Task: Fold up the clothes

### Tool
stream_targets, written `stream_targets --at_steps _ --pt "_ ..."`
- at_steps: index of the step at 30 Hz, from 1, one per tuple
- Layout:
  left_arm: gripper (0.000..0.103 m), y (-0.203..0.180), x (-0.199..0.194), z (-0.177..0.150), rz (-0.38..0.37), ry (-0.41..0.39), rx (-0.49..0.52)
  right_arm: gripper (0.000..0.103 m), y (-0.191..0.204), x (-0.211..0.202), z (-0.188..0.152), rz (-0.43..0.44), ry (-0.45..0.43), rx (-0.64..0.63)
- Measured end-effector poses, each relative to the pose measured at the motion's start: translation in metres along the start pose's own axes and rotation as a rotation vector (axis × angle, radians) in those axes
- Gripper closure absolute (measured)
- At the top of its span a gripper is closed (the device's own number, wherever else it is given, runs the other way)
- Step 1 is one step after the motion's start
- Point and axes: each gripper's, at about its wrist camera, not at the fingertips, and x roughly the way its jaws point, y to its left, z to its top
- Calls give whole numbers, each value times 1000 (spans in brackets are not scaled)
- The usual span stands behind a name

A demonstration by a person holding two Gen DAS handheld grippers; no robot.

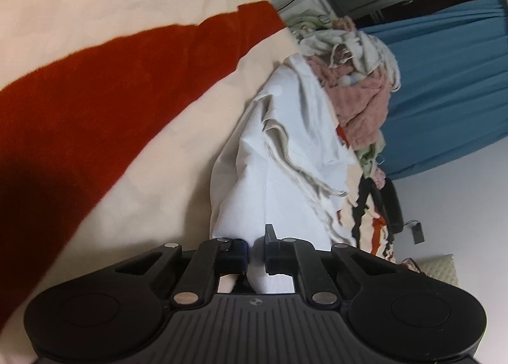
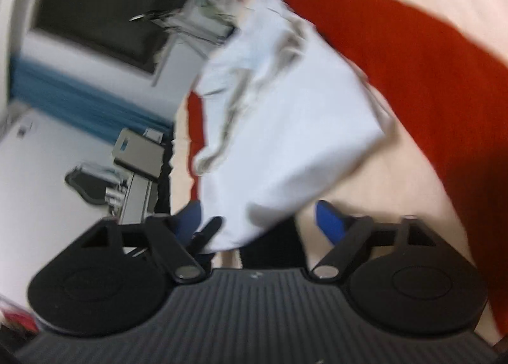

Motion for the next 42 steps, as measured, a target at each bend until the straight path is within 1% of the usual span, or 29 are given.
stream_targets --at_steps 1,2,3,4,6,8,9,11,14,16,18,20,23,27,30,31,32,34,36,38,41,42 --pt "94 -1 -2 0 -11 -12 4 42 -8 2 3 -10 -15 45" --pt "94 -3 -5 -1 -27 -22 13 51 -15 3 7 -22 -40 83" --pt "94 -6 -7 -2 -36 -29 30 57 -21 1 12 -27 -74 118" --pt "94 -9 -8 -3 -44 -37 47 59 -24 -1 16 -35 -106 130" --pt "95 -16 -11 -5 -48 -54 92 78 -20 -5 19 -68 -170 84" --pt "95 -24 -17 -9 -42 -84 155 88 -14 -9 17 -71 -201 30" --pt "96 -27 -22 -11 -46 -98 177 90 -10 -11 15 -68 -211 2" --pt "97 -32 -36 -15 -55 -128 216 92 0 -17 12 -54 -243 -63" --pt "97 -43 -62 -23 -90 -169 263 93 11 -36 8 -10 -286 -128" --pt "97 -52 -81 -33 -100 -203 317 93 21 -53 3 11 -310 -172" --pt "97 -61 -106 -47 -88 -242 363 93 31 -75 -8 40 -344 -232" --pt "97 -68 -134 -68 -86 -284 420 93 34 -99 -23 66 -370 -252" --pt "97 -70 -173 -99 -117 -303 453 93 33 -135 -50 79 -397 -266" --pt "97 -61 -219 -137 -153 -300 435 93 29 -183 -89 75 -439 -329" --pt "97 -50 -243 -156 -173 -303 402 93 32 -206 -110 66 -479 -396" --pt "97 -50 -244 -157 -174 -300 396 93 32 -212 -115 59 -493 -417" --pt "97 -50 -246 -159 -176 -298 391 93 33 -213 -115 55 -499 -416" --pt "97 -54 -246 -151 -177 -286 369 93 35 -211 -111 53 -505 -400" --pt "96 -67 -234 -130 -159 -265 350 93 41 -203 -99 64 -506 -382" --pt "96 -80 -221 -110 -141 -244 332 93 49 -191 -80 64 -482 -338" --pt "95 -108 -186 -71 -133 -238 308 93 67 -162 -43 45 -465 -290" --pt "95 -114 -171 -57 -119 -228 274 93 74 -149 -28 28 -455 -275"
